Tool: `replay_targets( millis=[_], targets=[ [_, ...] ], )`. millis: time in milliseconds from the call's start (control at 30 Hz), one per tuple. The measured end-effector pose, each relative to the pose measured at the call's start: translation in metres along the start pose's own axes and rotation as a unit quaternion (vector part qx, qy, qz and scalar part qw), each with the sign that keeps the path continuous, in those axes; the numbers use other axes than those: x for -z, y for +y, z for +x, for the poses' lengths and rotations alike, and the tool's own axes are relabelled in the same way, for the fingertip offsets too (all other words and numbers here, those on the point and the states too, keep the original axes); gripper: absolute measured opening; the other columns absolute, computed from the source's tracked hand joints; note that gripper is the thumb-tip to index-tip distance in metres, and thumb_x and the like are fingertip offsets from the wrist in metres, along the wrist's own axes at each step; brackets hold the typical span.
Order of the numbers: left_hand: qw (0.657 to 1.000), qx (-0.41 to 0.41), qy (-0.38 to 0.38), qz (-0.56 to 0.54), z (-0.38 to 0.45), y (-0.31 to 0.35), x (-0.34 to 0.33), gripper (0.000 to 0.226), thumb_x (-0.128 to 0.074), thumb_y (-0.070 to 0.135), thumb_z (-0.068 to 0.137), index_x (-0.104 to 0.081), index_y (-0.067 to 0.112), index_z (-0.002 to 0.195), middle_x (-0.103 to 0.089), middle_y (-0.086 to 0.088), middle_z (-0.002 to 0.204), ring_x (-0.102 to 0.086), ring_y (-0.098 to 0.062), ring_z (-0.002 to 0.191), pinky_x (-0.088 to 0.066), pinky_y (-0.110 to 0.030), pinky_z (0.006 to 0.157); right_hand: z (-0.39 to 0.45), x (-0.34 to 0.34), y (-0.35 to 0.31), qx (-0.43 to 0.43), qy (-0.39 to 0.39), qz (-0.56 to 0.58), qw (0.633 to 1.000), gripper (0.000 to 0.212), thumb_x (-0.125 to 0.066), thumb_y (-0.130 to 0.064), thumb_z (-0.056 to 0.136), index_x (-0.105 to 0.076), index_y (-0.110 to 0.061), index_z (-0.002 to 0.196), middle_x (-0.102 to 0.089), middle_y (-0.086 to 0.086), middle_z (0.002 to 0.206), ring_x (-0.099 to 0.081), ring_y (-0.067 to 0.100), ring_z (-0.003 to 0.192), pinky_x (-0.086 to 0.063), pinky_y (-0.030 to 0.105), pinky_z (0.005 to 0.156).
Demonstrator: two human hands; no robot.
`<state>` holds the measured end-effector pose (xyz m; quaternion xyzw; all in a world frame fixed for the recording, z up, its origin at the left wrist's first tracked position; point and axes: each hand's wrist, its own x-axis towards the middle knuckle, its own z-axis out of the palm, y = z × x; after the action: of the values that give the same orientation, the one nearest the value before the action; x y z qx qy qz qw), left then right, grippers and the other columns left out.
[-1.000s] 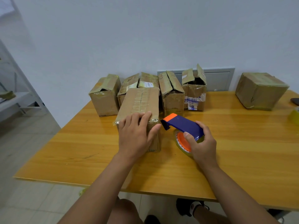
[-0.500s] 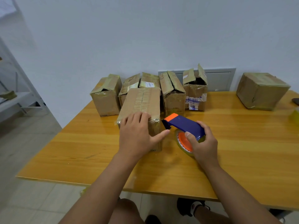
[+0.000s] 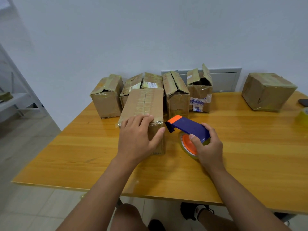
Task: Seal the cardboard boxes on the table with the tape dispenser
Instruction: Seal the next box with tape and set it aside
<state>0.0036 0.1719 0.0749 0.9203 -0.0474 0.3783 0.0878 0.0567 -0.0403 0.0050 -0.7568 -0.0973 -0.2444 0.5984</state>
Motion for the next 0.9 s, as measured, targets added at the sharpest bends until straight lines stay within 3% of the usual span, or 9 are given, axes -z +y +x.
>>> replay_targets(
  millis=[133, 433, 533, 667, 800, 900],
  targets=[
    [1.000, 0.003, 0.022, 0.014, 0.002, 0.001, -0.005, 0.037, -0.055, 0.048, 0.094, -0.066, 0.016, 0.108, -0.067, 0.001, 0.104, -0.059, -0.019, 0.097, -0.036, -0.031, 0.084, 0.000, 0.000, 0.001, -0.001, -0.002, 0.000, 1.000, 0.061, -0.065, -0.040, 0.079, -0.052, -0.015, 0.133, -0.055, -0.004, 0.115, -0.049, -0.019, 0.098, -0.042, 0.001, 0.072],
    [1.000, -0.004, 0.006, 0.013, 0.002, 0.001, -0.001, 0.038, -0.048, 0.044, 0.096, -0.069, 0.014, 0.106, -0.070, 0.000, 0.103, -0.062, -0.021, 0.095, -0.039, -0.031, 0.082, 0.000, 0.001, 0.000, -0.001, -0.003, -0.006, 1.000, 0.063, -0.063, -0.044, 0.078, -0.052, -0.015, 0.133, -0.056, -0.004, 0.114, -0.051, -0.015, 0.098, -0.043, 0.002, 0.073],
    [0.999, -0.012, -0.035, 0.001, 0.004, 0.000, 0.012, 0.040, -0.044, 0.042, 0.098, -0.067, 0.016, 0.118, -0.070, 0.000, 0.113, -0.063, -0.020, 0.104, -0.046, -0.033, 0.084, -0.001, 0.001, -0.001, -0.002, -0.004, -0.001, 1.000, 0.067, -0.062, -0.048, 0.076, -0.052, -0.014, 0.133, -0.056, -0.004, 0.114, -0.051, -0.015, 0.098, -0.042, 0.001, 0.072],
    [0.993, 0.008, -0.099, -0.058, 0.010, -0.014, 0.029, 0.046, -0.040, 0.038, 0.101, -0.049, 0.020, 0.143, -0.065, 0.002, 0.126, -0.060, -0.019, 0.112, -0.051, -0.035, 0.079, -0.001, 0.002, -0.002, -0.002, -0.005, -0.006, 1.000, 0.063, -0.063, -0.042, 0.078, -0.052, -0.014, 0.133, -0.056, -0.003, 0.115, -0.054, -0.008, 0.098, -0.042, 0.001, 0.072],
    [0.999, 0.012, -0.041, -0.014, 0.010, -0.035, 0.027, 0.047, -0.044, 0.049, 0.098, -0.062, 0.018, 0.129, -0.061, -0.002, 0.134, -0.049, -0.024, 0.132, -0.038, -0.046, 0.109, -0.001, 0.002, -0.003, -0.008, -0.009, -0.002, 1.000, 0.063, -0.063, -0.043, 0.077, -0.052, -0.016, 0.134, -0.055, -0.004, 0.115, -0.052, -0.012, 0.097, -0.042, 0.002, 0.071],
    [0.996, 0.078, -0.028, -0.032, 0.004, -0.039, 0.019, 0.054, -0.042, 0.058, 0.094, -0.069, 0.019, 0.120, -0.064, 0.001, 0.130, -0.052, -0.020, 0.128, -0.050, -0.044, 0.097, -0.001, 0.002, -0.004, -0.007, -0.011, 0.003, 1.000, 0.072, -0.060, -0.055, 0.074, -0.052, -0.016, 0.133, -0.056, -0.004, 0.115, -0.053, -0.010, 0.097, -0.042, 0.001, 0.071]
  ],
)
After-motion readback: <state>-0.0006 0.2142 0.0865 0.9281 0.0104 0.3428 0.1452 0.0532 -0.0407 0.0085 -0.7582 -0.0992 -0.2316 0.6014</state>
